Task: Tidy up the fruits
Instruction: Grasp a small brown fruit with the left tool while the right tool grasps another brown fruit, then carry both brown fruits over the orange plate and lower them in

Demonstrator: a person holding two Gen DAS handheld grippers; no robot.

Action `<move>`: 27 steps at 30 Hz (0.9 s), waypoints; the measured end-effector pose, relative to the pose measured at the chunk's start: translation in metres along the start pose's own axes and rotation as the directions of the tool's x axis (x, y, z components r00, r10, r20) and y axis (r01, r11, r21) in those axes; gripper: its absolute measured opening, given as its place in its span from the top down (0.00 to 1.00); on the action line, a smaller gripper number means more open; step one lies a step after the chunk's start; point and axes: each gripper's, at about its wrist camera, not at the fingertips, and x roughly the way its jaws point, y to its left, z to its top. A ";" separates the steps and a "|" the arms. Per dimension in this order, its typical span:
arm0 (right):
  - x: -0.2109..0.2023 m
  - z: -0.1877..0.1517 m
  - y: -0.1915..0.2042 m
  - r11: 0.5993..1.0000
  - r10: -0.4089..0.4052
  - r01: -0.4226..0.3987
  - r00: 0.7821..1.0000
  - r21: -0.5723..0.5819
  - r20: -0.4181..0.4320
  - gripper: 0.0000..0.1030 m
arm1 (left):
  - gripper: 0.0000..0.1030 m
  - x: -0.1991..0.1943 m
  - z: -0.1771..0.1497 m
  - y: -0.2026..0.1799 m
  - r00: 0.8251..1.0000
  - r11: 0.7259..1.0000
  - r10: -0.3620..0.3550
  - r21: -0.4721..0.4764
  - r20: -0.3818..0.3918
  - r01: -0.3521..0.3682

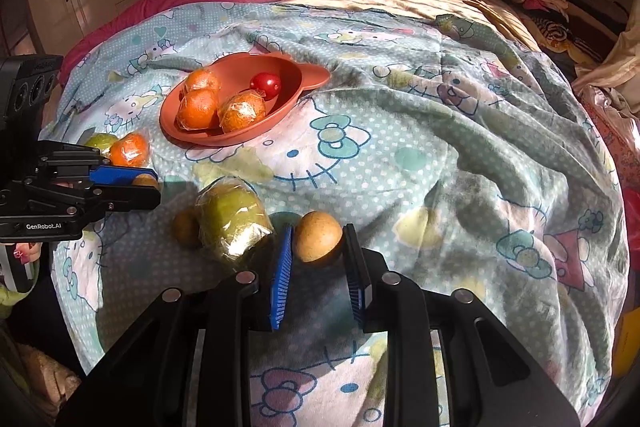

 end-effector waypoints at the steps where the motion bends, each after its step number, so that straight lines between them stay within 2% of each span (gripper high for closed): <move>1: -0.001 0.000 0.000 1.000 -0.001 0.001 1.000 -0.001 0.002 0.77 | 0.84 -0.002 0.001 -0.001 1.000 1.000 0.000 0.002 0.004 0.000; 14: -0.020 0.018 0.007 0.999 0.037 -0.037 0.997 0.007 0.062 0.77 | 0.84 -0.032 0.015 0.008 0.998 1.000 0.020 -0.018 0.067 -0.019; 27: -0.026 0.051 0.017 0.998 0.049 -0.047 0.993 -0.030 0.110 0.77 | 0.84 -0.051 0.038 0.045 0.987 0.992 0.108 -0.077 0.119 -0.099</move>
